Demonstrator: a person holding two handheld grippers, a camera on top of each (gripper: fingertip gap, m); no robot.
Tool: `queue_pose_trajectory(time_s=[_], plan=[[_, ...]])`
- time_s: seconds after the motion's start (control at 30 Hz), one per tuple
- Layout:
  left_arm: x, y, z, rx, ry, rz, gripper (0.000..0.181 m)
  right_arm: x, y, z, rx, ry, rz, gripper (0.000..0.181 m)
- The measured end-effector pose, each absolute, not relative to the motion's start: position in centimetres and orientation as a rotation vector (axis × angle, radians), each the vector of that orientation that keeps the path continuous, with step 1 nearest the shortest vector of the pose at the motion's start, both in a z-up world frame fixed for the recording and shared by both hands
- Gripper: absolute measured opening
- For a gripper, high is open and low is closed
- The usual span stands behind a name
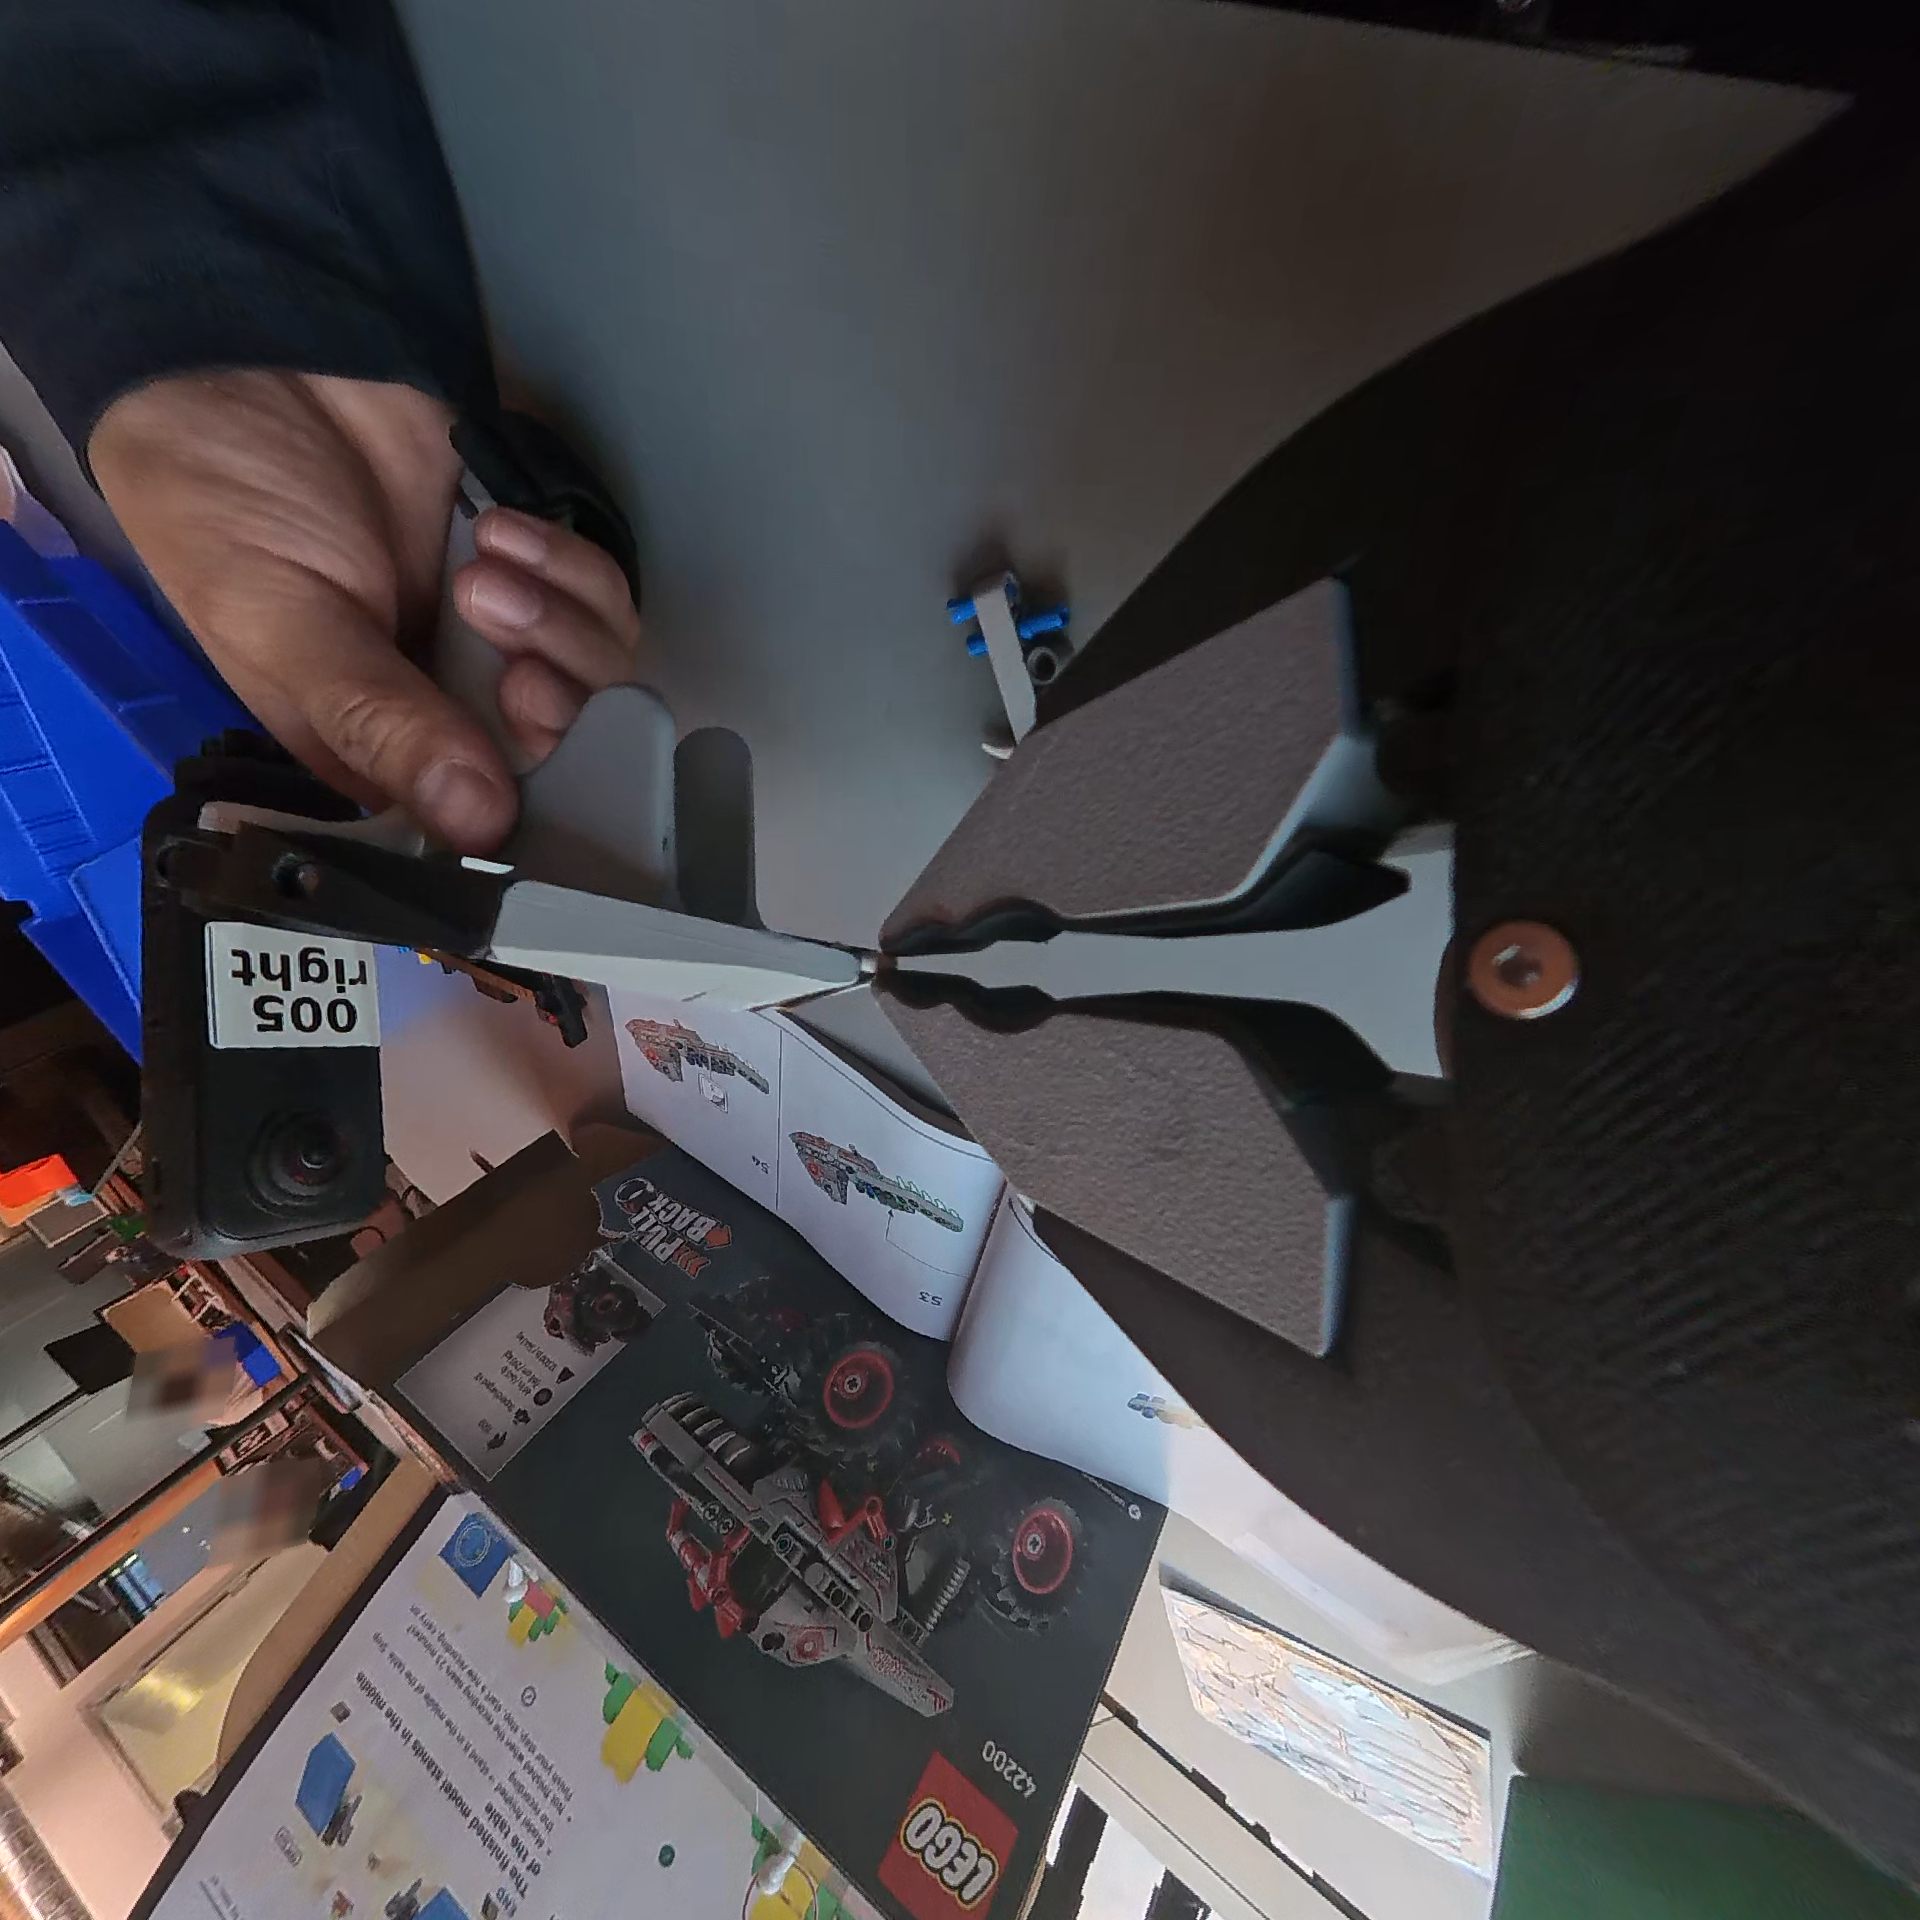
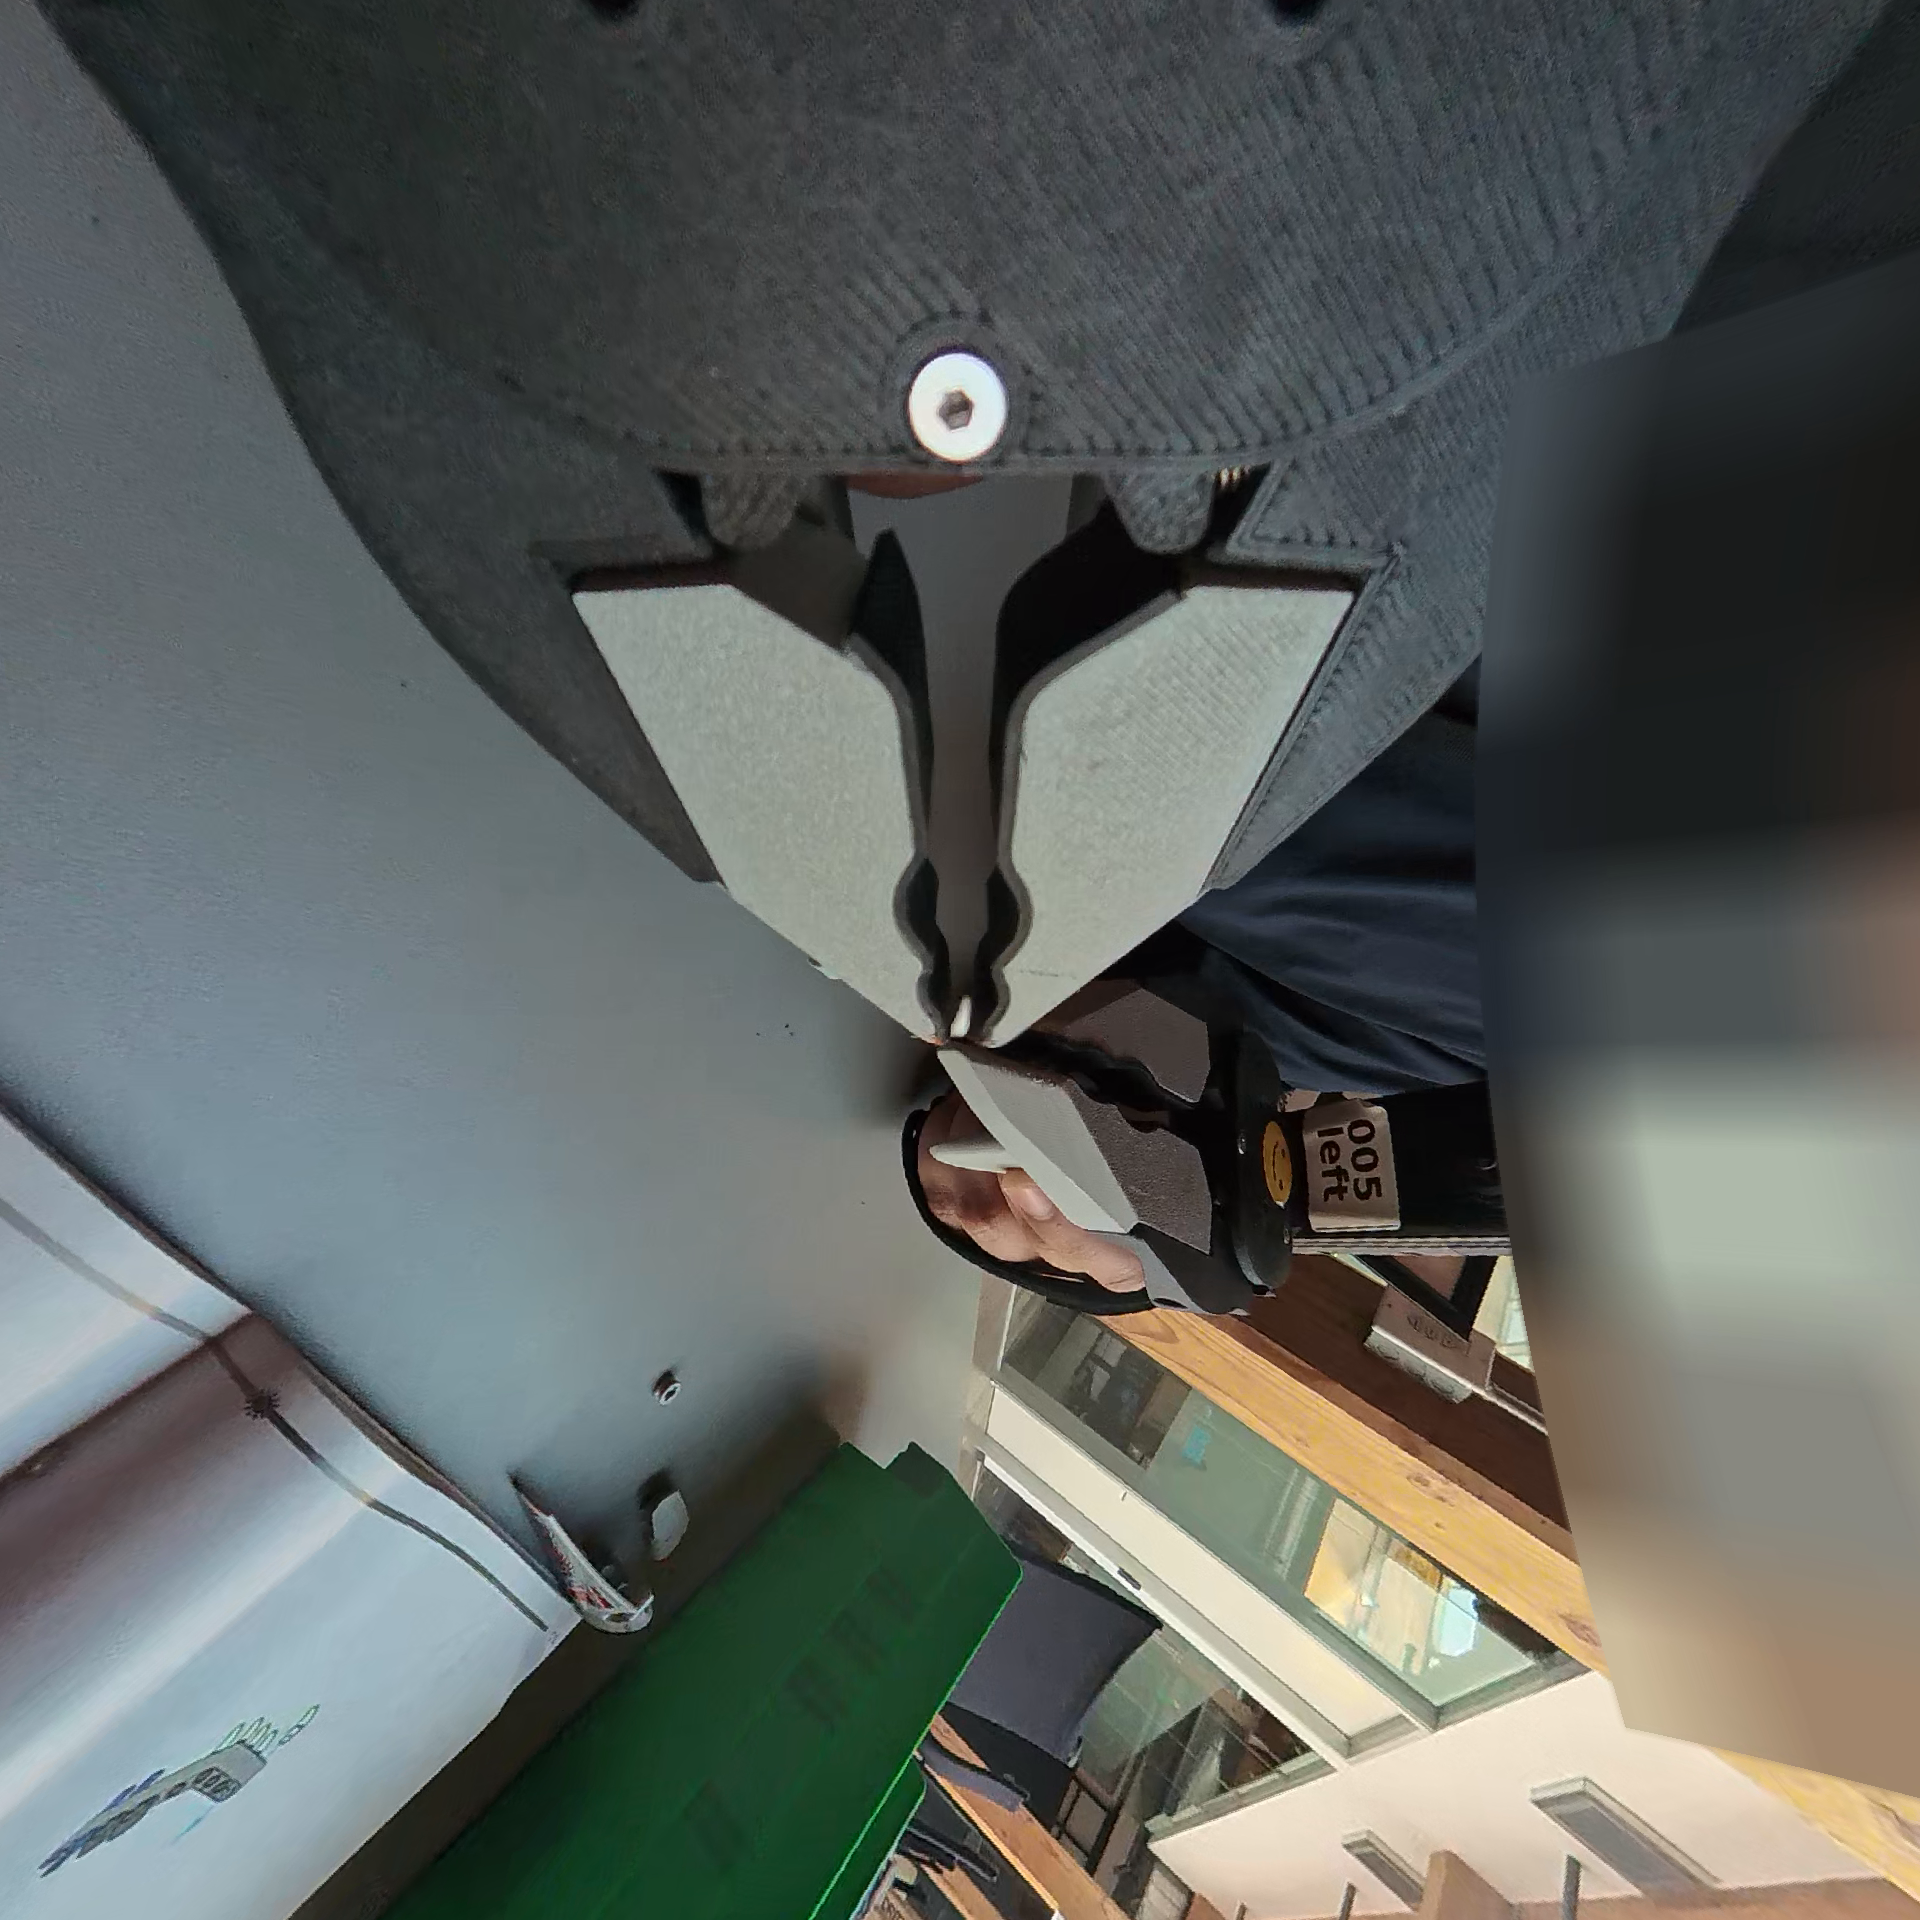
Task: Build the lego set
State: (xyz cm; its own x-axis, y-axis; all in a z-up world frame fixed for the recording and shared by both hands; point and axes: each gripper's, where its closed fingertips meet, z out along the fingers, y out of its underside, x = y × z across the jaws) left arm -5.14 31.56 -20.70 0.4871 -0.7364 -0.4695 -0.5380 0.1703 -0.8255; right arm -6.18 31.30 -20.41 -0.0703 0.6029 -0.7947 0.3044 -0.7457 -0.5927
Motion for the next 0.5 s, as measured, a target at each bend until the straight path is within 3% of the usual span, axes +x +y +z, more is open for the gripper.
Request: queue_pose_trajectory(time_s=[0.5], plan=[[-5.20,31.69,-20.96,-1.515,1.163,-0.212,0.000,-6.21,31.56,-20.90,-1.979,-1.035,1.788,0.000]])
